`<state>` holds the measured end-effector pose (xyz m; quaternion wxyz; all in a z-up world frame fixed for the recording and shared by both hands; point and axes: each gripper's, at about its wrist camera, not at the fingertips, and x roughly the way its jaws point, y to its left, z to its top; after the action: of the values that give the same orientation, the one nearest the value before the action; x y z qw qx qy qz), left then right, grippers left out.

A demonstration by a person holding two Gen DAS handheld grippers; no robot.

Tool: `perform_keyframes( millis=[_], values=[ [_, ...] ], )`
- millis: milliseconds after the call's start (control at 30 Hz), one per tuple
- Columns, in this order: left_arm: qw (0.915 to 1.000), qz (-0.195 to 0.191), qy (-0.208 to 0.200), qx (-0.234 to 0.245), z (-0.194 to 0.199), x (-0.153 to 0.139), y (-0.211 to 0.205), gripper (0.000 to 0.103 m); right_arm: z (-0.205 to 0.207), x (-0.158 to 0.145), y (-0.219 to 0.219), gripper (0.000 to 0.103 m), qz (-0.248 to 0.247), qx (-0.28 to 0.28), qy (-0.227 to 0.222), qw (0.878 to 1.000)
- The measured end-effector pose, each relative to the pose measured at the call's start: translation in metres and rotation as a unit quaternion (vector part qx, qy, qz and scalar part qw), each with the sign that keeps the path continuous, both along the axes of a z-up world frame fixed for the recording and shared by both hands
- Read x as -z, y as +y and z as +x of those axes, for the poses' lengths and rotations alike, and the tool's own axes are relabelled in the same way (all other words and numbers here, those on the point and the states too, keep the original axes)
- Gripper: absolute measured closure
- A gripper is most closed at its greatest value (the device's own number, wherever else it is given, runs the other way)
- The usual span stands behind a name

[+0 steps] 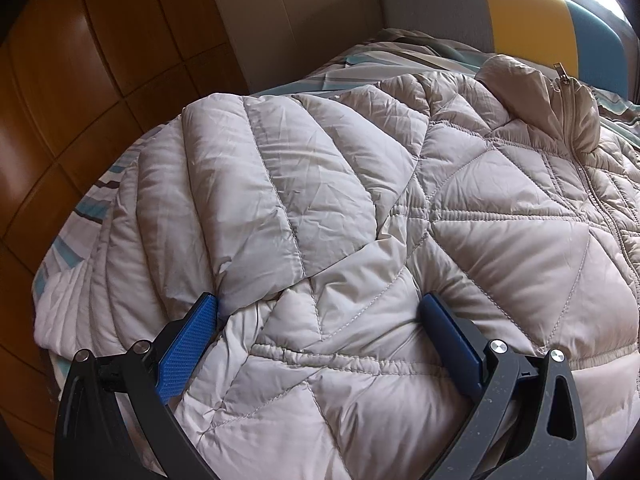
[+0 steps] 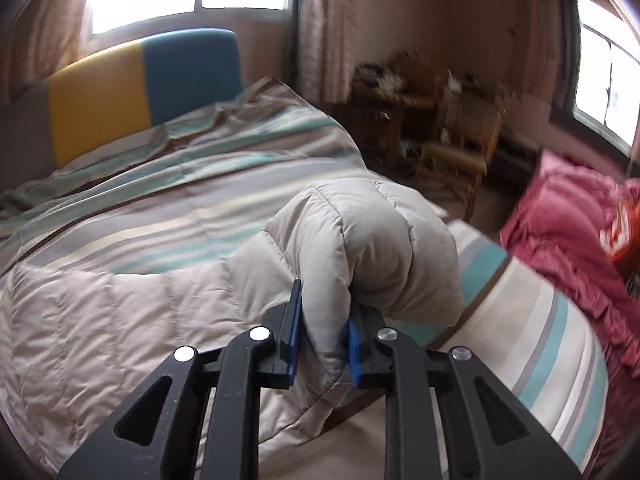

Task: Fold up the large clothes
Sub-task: 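Reach the right tool to the jacket sleeve cuff and grasp it, then lift the sleeve with the right tool and fold it across the jacket front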

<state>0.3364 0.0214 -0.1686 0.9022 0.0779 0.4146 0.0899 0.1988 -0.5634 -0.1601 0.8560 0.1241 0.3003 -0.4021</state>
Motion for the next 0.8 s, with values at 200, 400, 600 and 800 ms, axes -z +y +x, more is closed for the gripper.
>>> perform_keyframes(
  millis=[200, 400, 600, 800],
  values=[
    [1.0000, 0.000, 0.000, 0.000, 0.000, 0.000, -0.001, 0.003, 0.018, -0.015, 0.066, 0.086, -0.081, -0.094, 0.007, 0.992],
    [1.0000, 0.000, 0.000, 0.000, 0.000, 0.000, 0.000, 0.003, 0.039, -0.031, 0.152, 0.087, -0.141, -0.208, -0.008, 0.968],
    [1.0000, 0.000, -0.001, 0.000, -0.001, 0.000, -0.001, 0.003, 0.054, -0.033, 0.242, 0.087, -0.229, -0.317, 0.004, 0.920],
    [1.0000, -0.001, -0.001, 0.000, 0.000, 0.001, 0.002, 0.003, 0.055, -0.018, 0.320, 0.087, -0.338, -0.424, 0.023, 0.840]
  ],
)
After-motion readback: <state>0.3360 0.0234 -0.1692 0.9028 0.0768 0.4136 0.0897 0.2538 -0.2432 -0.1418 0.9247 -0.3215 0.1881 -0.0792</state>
